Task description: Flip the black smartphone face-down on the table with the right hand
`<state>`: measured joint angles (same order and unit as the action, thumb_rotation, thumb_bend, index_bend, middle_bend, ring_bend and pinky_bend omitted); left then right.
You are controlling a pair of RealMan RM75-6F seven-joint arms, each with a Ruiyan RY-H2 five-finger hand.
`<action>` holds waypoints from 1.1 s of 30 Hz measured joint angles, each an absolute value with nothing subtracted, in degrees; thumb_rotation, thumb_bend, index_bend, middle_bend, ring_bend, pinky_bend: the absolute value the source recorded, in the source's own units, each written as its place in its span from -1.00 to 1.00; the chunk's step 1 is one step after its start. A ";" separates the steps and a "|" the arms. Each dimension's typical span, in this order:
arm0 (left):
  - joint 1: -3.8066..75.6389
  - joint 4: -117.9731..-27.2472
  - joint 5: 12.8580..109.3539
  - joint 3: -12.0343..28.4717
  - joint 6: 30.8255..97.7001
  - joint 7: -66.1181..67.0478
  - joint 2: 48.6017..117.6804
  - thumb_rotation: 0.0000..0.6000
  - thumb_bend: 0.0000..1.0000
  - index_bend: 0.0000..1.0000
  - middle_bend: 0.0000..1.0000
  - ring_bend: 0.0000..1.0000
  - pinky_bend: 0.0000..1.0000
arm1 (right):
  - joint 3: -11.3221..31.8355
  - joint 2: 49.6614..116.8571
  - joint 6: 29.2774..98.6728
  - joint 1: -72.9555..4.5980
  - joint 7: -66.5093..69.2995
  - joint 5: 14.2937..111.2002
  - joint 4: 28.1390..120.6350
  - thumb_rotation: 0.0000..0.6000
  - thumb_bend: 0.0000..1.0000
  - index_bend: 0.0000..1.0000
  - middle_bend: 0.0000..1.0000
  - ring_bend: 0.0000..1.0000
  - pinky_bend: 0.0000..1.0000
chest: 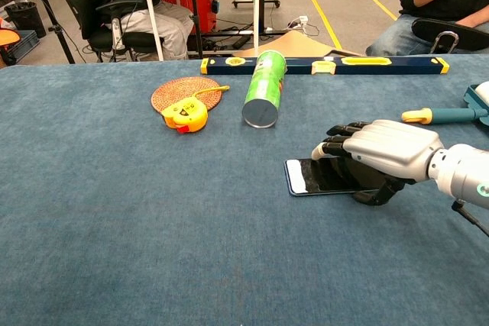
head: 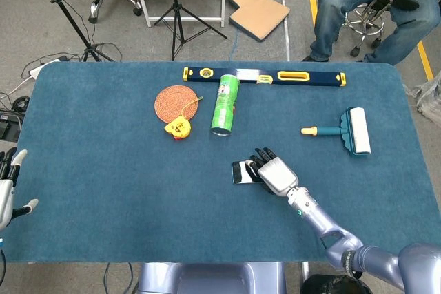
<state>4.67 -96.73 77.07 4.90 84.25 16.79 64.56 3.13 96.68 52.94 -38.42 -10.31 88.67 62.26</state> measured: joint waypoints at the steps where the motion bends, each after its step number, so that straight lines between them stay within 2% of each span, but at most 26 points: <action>1: 4.66 -96.74 77.09 4.89 84.32 16.78 64.55 1.00 -1.00 -1.00 -1.00 -1.00 -1.00 | 3.15 96.81 52.72 -38.53 -10.38 88.52 61.99 1.00 -0.60 -0.61 -0.68 -0.90 -0.67; 4: 4.65 -96.78 77.12 4.85 84.39 16.71 64.51 1.00 -1.00 -1.00 -1.00 -1.00 -1.00 | 3.06 97.42 52.33 -38.89 -10.61 88.36 60.69 1.00 -0.44 -0.58 -0.63 -0.83 -0.56; 9: 4.68 -96.73 77.05 4.83 84.39 16.54 64.46 1.00 -1.00 -1.00 -1.00 -1.00 -1.00 | 2.56 98.65 53.17 -39.26 -9.94 89.04 58.48 1.00 -0.01 -0.47 -0.48 -0.66 -0.35; 15: 4.68 -96.72 77.09 4.76 84.40 16.23 64.30 1.00 -1.00 -1.00 -1.00 -1.00 -1.00 | 1.46 98.73 55.76 -39.35 -6.44 91.11 57.98 1.00 0.24 -0.42 -0.38 -0.55 -0.28; 19: 4.62 -96.89 77.44 4.65 84.63 16.03 64.13 1.00 -1.00 -1.00 -1.00 -1.00 -1.00 | 0.85 97.92 56.33 -39.16 -3.81 91.57 59.61 1.00 0.31 -0.40 -0.36 -0.52 -0.25; 25: 4.50 -97.21 77.92 4.43 84.93 15.93 63.96 1.00 -1.00 -1.00 -1.00 -1.00 -1.00 | 0.30 94.41 54.79 -38.82 1.63 90.21 67.69 1.00 0.34 -0.38 -0.33 -0.50 -0.24; 31: 4.50 -97.52 78.25 4.25 85.05 16.13 63.94 1.00 -1.00 -1.00 -1.00 -1.00 -1.00 | 0.85 88.32 49.11 -39.41 5.64 85.18 79.09 1.00 0.34 -0.36 -0.32 -0.49 -0.24; 33: 4.49 -97.60 78.30 4.21 85.07 16.18 63.94 1.00 -1.00 -1.00 -1.00 -1.00 -1.00 | 1.64 87.43 47.48 -39.82 5.96 82.74 80.42 1.00 0.34 -0.35 -0.32 -0.49 -0.23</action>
<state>4.49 -97.60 78.30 4.21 85.07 16.18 63.94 1.64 87.43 47.48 -39.82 5.96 82.74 80.42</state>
